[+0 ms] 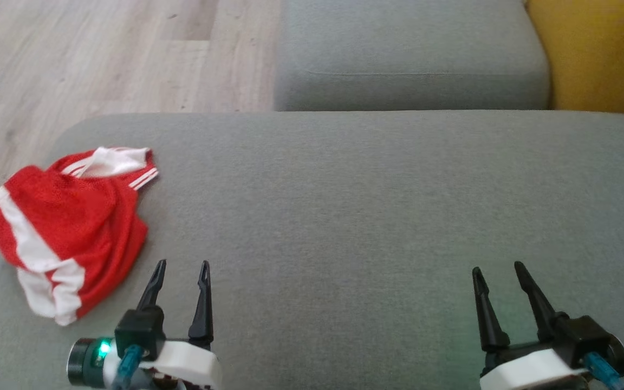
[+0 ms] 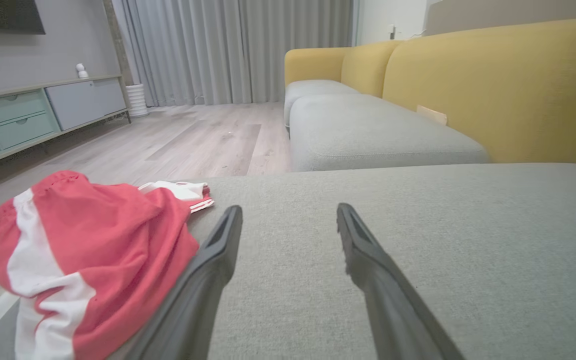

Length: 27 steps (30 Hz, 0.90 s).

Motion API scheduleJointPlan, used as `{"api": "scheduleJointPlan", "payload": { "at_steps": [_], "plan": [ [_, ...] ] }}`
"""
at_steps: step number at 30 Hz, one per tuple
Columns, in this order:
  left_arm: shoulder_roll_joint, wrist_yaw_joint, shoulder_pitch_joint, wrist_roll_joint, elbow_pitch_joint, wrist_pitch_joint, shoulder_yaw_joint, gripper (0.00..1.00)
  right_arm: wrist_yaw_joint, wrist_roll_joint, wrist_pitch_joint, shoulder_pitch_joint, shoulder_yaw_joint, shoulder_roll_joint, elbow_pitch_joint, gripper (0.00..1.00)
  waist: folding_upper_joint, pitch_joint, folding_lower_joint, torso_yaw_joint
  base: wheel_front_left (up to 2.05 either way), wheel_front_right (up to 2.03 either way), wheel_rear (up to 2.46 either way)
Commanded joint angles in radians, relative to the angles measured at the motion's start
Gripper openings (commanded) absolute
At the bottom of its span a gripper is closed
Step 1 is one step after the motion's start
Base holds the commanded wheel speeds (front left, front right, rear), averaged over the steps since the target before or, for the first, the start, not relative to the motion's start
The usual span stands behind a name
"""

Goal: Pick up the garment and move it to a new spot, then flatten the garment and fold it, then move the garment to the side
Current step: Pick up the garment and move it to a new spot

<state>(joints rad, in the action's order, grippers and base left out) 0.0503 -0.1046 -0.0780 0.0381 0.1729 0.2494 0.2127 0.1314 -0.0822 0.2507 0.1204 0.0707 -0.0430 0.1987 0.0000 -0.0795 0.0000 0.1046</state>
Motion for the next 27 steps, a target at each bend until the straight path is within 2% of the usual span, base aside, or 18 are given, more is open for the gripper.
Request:
{"api": "scheduleJointPlan", "payload": {
  "at_steps": [1,18,27],
  "plan": [
    [0.001,0.002,0.046,0.004,-0.028,0.012,-0.036,1.0,-0.001,0.003,0.011,-0.032,0.031,-0.007,-0.023,1.0,0.0,0.005,0.0,0.035,0.0,0.0,0.0],
    [0.001,-0.001,0.063,-0.003,-0.039,0.012,-0.085,1.0,-0.001,0.0,0.011,-0.055,0.031,-0.007,-0.015,1.0,0.0,0.04,0.0,0.27,0.0,0.0,0.0],
    [0.009,-0.019,0.062,-0.002,-0.072,0.012,-0.158,1.0,-0.001,-0.004,0.011,-0.061,0.026,-0.007,-0.018,1.0,0.0,0.077,0.0,0.334,0.0,0.0,0.0]
  ]
}}
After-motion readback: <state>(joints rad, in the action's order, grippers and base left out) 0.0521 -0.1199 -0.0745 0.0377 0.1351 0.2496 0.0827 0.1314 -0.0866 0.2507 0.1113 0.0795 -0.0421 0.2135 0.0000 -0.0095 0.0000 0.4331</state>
